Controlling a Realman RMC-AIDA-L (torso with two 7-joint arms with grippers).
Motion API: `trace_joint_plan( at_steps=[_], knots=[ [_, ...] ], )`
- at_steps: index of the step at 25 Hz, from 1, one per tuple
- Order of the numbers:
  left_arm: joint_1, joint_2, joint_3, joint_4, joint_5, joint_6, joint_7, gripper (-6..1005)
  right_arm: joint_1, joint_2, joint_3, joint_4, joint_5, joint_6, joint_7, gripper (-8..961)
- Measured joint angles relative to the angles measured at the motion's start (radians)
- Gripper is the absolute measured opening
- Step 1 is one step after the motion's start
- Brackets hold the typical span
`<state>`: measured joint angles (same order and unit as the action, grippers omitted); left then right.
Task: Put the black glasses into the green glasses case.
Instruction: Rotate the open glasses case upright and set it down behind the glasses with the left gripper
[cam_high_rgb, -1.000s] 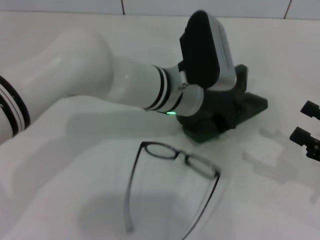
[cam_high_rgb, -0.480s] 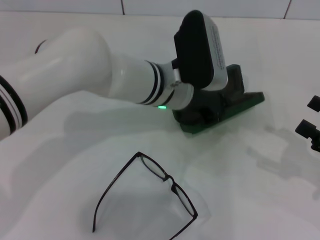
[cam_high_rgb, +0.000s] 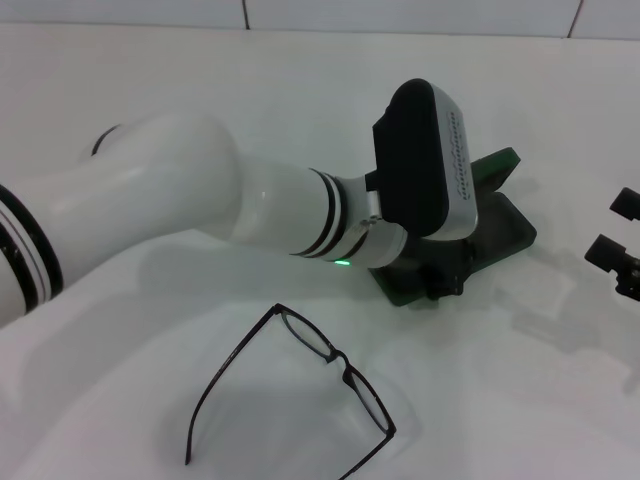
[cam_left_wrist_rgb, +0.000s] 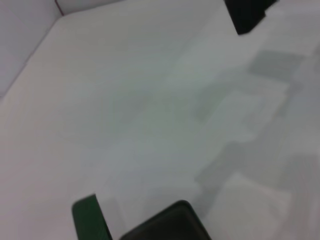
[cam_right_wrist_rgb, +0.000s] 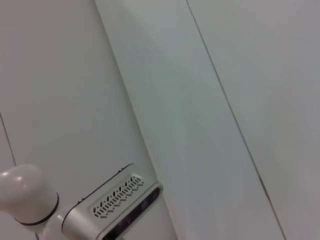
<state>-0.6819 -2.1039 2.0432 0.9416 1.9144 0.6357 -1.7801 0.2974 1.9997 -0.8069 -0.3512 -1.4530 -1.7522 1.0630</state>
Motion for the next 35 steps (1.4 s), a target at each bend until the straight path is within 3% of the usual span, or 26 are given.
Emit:
trace_joint_plan(
  at_steps=[4,11,17,24,27,29,34,35],
  knots=[
    [0.021,0.003,0.023,0.044,0.0,0.007,0.01,15,-0.004,0.002,0.0,0.0,-0.002,-0.002,0.0,885],
    [0.129,0.006,0.098,0.21,0.012,0.011,0.046,16,-0.013,0.002,0.002,0.001,-0.002,-0.006,0.0,885],
    [0.195,0.007,0.048,0.367,0.065,0.012,0.008,18,-0.02,0.0,-0.002,0.001,-0.003,-0.013,0.0,885],
    [0.07,0.011,-0.176,0.354,0.124,0.185,-0.321,53,-0.021,0.0,-0.002,0.001,-0.003,-0.018,-0.001,885],
    [0.057,0.012,-0.255,0.363,0.169,0.255,-0.374,77,-0.019,-0.001,-0.006,0.001,-0.003,-0.018,0.0,884],
    [0.06,0.012,-0.286,0.38,0.2,0.282,-0.398,308,-0.02,0.0,-0.007,0.001,-0.003,-0.018,-0.001,884],
    [0.037,0.011,-0.314,0.415,0.401,0.343,-0.537,378,-0.024,-0.003,-0.008,0.001,-0.005,-0.018,-0.001,884],
    [0.011,0.01,-0.309,0.424,0.513,0.377,-0.605,392,-0.024,-0.004,-0.008,0.001,-0.005,-0.019,0.0,884]
  ],
)
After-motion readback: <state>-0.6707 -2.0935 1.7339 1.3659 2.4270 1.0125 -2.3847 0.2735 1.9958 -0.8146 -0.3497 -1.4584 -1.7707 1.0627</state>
